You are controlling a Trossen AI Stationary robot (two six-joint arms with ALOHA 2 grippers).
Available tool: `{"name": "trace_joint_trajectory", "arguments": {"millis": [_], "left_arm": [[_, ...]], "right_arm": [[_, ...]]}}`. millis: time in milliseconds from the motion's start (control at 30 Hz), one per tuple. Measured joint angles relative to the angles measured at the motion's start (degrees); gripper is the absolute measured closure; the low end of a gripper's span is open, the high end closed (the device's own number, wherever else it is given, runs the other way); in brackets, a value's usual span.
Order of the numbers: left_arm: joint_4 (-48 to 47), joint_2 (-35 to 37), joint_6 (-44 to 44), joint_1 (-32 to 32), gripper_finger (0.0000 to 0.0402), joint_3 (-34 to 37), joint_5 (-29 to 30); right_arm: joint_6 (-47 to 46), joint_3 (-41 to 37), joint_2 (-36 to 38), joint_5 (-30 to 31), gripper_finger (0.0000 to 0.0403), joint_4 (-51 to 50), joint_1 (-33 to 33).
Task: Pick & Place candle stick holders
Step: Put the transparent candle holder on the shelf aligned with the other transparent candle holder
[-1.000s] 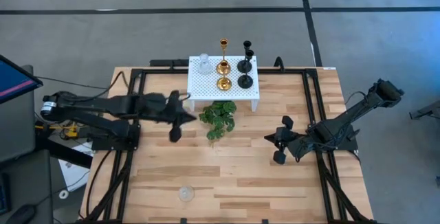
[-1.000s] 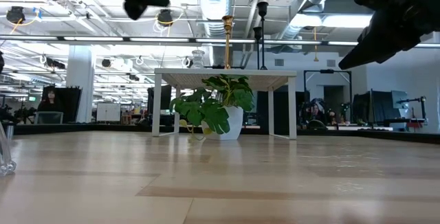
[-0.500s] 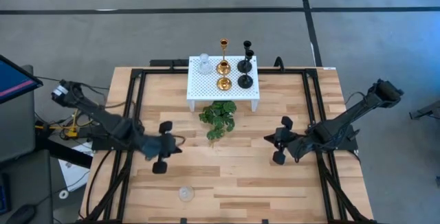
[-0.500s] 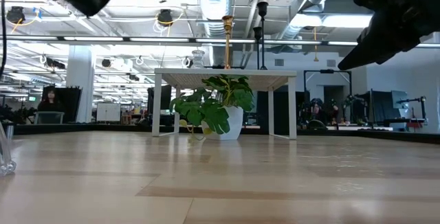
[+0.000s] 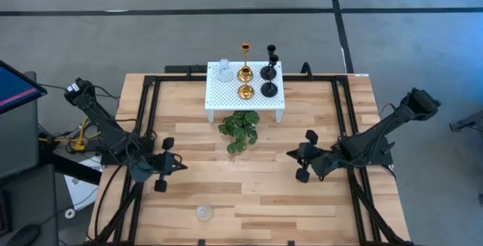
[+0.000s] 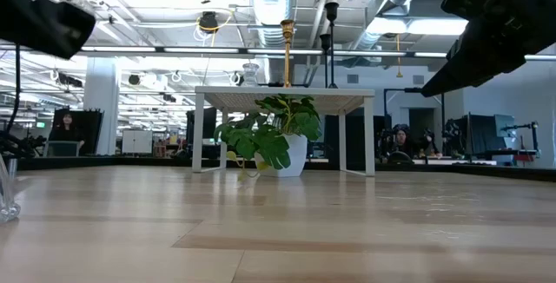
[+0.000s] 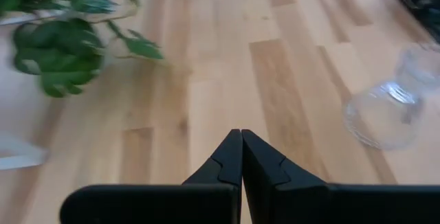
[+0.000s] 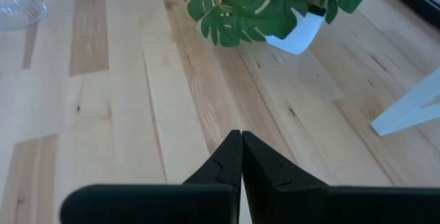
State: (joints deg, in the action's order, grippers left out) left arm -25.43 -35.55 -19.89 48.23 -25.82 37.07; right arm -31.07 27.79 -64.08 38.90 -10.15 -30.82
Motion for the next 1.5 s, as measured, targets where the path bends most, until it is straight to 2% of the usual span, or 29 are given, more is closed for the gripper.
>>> {"name": "trace_joint_trajectory", "arguments": {"millis": [233, 400, 500, 967, 1100, 1233, 1500], "left_arm": [[22.14, 7.28, 10.16, 1.0, 0.04, 16.13, -8.62], [39.59, 7.72, 17.75, 1.0, 0.04, 25.5, -16.24], [40.51, 6.84, 18.34, 1.0, 0.0398, 25.5, -18.03], [41.93, 0.02, 19.2, 0.89, 0.0397, 25.5, -17.82], [43.87, -1.03, 19.02, 0.88, 0.0391, 25.5, -15.77], [48.79, -1.75, 18.09, 0.87, 0.0367, 25.5, -15.27], [49.07, -4.44, 17.93, 0.5, 0.0288, 25.48, -15.9]], "right_arm": [[0.0, 0.0, -0.93, 0.04, 0.0403, 3.8, 2.05], [0.02, 0.0, -0.91, -0.03, 0.0403, 4.83, 4.01], [0.04, 0.0, -0.91, -0.04, 0.0403, 5.65, 4.99], [0.0, 0.0, -0.91, -0.05, 0.0403, 6.47, 6.26], [-0.02, 0.0, -0.91, -0.07, 0.0403, 6.45, 6.26], [-0.02, 0.0, -0.89, -0.07, 0.0403, 6.45, 6.24], [-0.5, 0.01, -0.89, -0.49, 0.0403, 6.42, 6.24]]}}
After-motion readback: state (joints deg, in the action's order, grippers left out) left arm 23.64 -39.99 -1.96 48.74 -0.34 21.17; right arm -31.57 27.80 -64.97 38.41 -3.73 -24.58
